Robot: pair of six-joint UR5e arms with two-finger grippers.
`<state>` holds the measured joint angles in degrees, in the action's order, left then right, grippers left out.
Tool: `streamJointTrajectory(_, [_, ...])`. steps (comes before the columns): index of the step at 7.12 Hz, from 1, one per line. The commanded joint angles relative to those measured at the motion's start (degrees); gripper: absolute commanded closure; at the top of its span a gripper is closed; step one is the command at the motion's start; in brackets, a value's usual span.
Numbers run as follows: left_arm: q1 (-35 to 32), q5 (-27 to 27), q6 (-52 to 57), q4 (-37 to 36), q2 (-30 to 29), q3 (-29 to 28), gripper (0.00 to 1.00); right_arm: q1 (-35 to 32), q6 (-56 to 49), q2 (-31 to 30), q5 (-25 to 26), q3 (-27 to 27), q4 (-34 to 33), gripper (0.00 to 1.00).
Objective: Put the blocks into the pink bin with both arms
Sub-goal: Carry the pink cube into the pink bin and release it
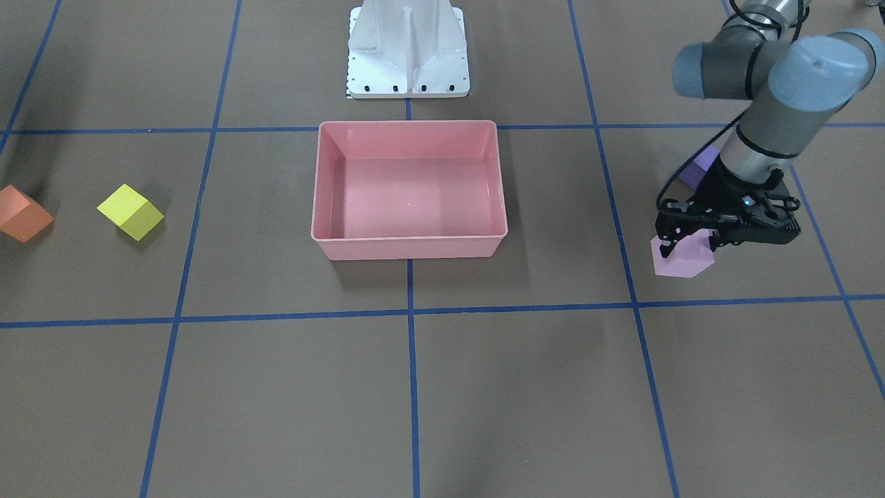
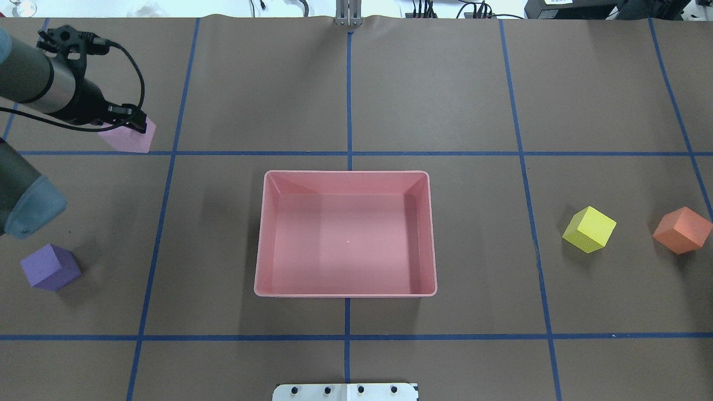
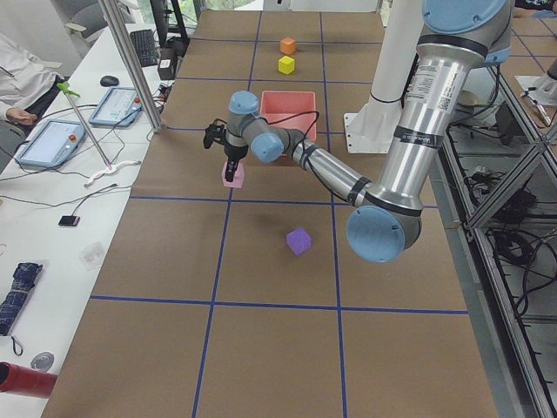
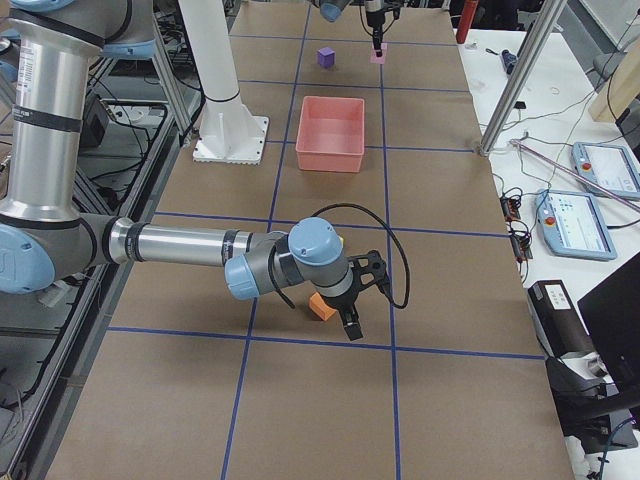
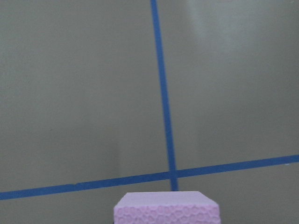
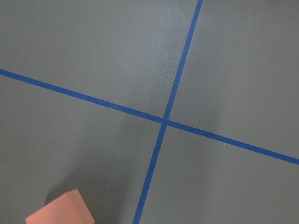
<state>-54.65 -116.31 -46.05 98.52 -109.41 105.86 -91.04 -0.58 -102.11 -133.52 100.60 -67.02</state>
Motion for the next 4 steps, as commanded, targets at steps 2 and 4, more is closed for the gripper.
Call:
streamJointTrajectory(2, [12.5,3.3,-15.9,-11.9,-13.8,4.0,1.0,0.1,4.9,0.2,-2.4,0.6,0.2,0.0])
streamJointTrajectory(4, [21.8,12.0,-22.5,-14.7,-21.3,0.2,1.0,0.3,10.5,0.3,-2.7,1.0,2.8,0.0])
